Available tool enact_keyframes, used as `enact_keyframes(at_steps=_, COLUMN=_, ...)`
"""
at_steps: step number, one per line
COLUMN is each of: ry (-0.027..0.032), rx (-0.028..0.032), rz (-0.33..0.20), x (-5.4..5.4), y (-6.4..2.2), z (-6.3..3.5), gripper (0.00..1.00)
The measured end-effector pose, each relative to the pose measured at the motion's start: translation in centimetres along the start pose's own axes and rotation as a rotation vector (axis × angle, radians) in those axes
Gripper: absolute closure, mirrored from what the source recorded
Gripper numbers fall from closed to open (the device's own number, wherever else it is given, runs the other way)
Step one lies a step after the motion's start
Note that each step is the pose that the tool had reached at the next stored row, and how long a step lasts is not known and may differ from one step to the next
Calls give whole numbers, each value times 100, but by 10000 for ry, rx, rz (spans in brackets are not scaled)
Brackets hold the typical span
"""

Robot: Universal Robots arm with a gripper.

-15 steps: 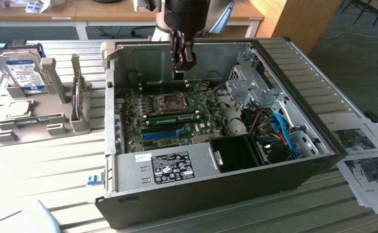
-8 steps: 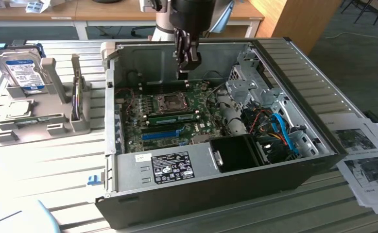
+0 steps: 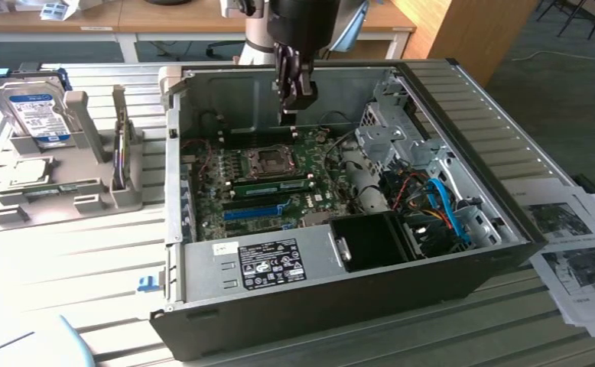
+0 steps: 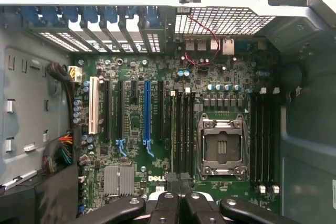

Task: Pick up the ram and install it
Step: 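Press down the ram until it locks into place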

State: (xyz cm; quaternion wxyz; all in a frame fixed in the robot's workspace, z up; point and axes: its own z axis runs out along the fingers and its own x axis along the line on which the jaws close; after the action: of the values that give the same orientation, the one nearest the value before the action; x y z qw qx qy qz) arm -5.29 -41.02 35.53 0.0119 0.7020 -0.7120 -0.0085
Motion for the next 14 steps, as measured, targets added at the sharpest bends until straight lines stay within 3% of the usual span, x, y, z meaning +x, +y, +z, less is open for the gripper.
enact_keyframes(at_steps=5, ry=0, rx=0, rz=0, x=1, y=2, z=-68, gripper=91)
enact_keyframes(at_steps=14, ry=0, rx=0, rz=0, x=1, y=2, z=-72, gripper=91)
